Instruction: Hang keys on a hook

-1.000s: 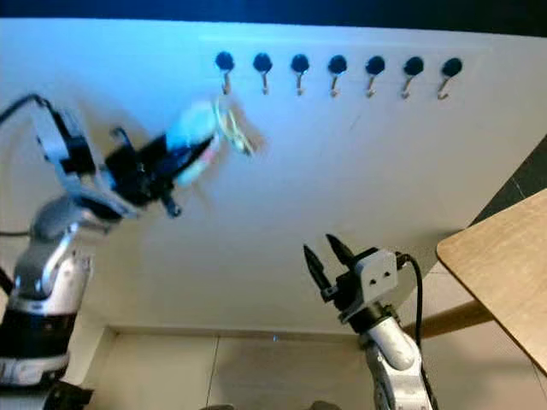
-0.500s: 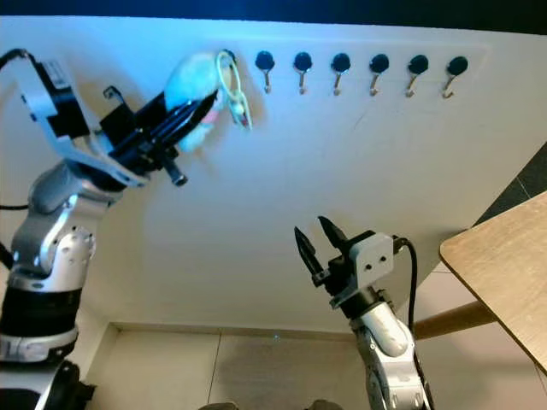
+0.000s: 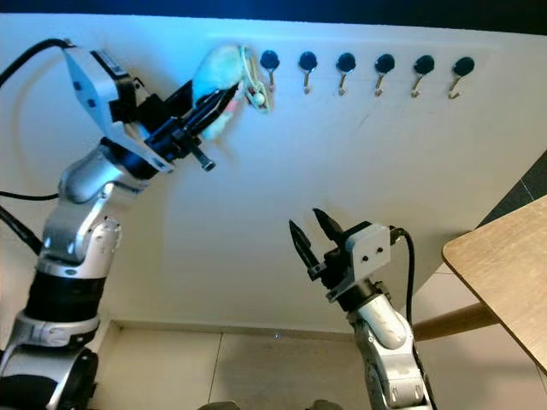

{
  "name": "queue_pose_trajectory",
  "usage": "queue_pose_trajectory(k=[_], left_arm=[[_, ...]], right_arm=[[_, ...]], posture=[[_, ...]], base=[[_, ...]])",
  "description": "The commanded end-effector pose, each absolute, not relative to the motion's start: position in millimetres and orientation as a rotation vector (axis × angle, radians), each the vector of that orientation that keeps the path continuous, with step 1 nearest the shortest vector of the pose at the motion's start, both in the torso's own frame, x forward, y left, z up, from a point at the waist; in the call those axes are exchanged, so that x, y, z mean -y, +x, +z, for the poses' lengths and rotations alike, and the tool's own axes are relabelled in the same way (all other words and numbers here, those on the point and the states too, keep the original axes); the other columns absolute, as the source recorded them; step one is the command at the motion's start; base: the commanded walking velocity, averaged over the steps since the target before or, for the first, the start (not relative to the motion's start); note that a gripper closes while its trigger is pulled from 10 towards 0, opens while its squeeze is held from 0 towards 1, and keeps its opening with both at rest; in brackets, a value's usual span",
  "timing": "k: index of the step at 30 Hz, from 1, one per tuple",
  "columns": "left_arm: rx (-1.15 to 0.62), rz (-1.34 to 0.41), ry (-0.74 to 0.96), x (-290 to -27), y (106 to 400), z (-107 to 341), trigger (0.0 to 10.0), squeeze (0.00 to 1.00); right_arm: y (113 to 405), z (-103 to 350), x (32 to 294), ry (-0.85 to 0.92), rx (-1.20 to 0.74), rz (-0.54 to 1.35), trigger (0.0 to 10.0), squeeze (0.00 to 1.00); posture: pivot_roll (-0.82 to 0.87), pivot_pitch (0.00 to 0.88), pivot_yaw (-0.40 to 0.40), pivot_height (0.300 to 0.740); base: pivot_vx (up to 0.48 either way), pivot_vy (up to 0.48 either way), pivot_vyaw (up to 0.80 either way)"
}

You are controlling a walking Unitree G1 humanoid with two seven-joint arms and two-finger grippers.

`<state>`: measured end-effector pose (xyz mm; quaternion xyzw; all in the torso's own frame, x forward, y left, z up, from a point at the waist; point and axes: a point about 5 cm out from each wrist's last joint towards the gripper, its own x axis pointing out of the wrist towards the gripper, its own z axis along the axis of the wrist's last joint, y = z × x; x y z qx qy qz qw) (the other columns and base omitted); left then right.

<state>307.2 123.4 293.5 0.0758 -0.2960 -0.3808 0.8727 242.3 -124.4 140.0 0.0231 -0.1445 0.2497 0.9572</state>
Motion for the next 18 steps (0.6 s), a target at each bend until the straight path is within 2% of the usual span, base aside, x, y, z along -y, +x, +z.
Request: queue_pose_trajectory(k=[1, 9, 18], left_arm=[[0.619, -0.781, 0.162, -121, 309, 293, 10.0, 0.00], [0.591, -0.675, 0.232, -137, 316, 286, 10.0, 0.00], [0.544, -0.620, 0.233, -155, 321, 281, 10.0, 0.00]], right_arm=[[241, 142, 123, 0.055, 0.295, 0.513, 10.0, 0.00], [240, 144, 120, 0.055, 0.294, 0.523, 10.0, 0.00], [239, 144, 119, 0.057, 0.283, 0.534, 10.0, 0.00]], posture=[[0.02, 0.072, 0.013, 0.740], [0.02, 0.075, 0.011, 0.740], [0.02, 0.079, 0.010, 0.740]], base=[[0.000, 0.000, 0.00], [0.000, 0.000, 0.00], [0.000, 0.000, 0.00]])
